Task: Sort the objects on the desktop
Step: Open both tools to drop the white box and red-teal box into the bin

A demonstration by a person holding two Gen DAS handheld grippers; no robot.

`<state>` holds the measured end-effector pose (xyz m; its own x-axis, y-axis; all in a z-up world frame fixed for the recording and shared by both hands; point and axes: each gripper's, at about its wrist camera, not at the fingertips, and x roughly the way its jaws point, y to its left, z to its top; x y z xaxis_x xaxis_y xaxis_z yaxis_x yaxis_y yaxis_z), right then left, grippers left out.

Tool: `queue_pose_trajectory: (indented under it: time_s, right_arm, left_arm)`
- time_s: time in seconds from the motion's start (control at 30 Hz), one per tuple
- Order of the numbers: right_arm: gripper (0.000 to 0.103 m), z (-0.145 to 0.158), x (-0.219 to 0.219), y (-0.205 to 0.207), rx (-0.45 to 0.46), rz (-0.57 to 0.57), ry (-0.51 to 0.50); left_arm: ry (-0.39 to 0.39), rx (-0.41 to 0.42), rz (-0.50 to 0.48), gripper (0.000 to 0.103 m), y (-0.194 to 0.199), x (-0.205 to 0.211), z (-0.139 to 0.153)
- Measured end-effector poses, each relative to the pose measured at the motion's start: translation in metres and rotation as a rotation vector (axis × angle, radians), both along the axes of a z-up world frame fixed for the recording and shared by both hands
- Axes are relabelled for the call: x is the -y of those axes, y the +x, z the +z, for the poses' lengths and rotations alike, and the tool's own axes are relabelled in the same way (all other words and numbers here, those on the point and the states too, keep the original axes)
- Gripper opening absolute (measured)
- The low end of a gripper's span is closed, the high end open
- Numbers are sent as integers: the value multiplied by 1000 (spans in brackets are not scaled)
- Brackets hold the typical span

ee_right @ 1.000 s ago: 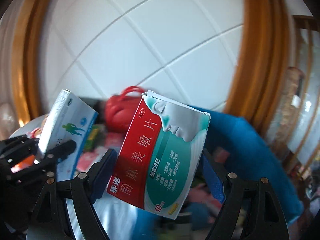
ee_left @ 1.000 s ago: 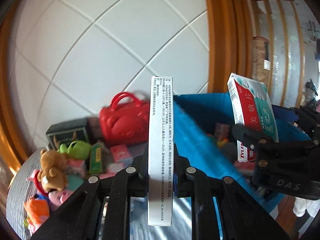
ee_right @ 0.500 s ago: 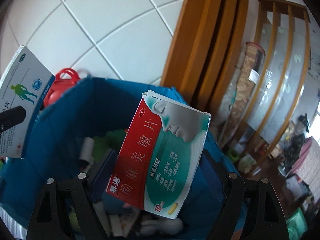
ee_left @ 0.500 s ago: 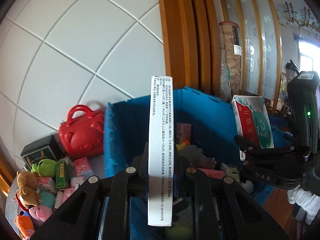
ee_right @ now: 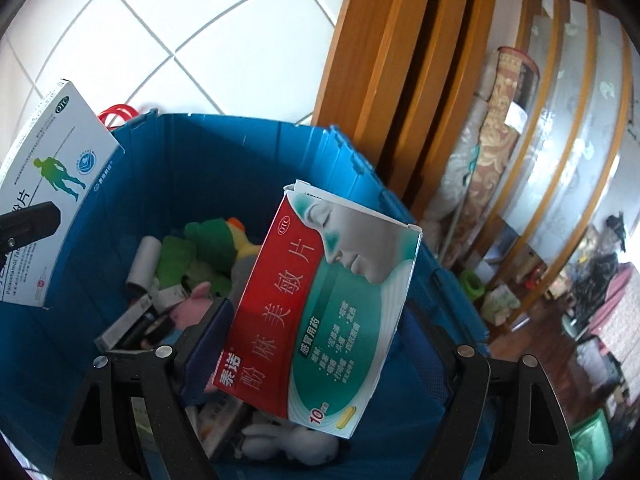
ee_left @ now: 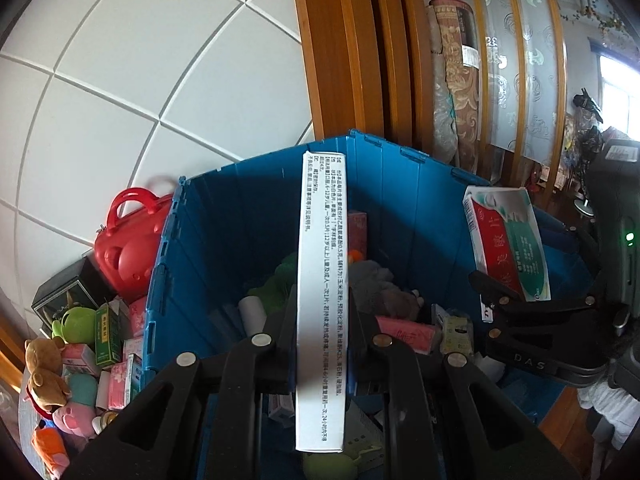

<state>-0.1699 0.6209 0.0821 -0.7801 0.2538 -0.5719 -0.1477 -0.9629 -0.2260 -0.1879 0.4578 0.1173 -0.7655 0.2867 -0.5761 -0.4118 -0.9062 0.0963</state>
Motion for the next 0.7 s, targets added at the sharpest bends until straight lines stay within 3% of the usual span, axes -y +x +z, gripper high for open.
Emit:
queue_pose_trajectory:
  time_s: [0.37,0.43,0.6,0.7]
  right_arm:
    - [84,1,-2,3,7,35,-33]
    - [84,2,-2,3,9,36,-39]
    - [86,2,-2,3,12,42,-41]
    - [86,3,-2,3,19,44,-36]
  left_arm:
    - [-18,53,37,19,-8,2,-7]
    - [-16,58,39,23,-8,3,-8]
    - [-12,42,45,45,-6,5,-7]
    - [-14,36,48,47,-5,5,-6]
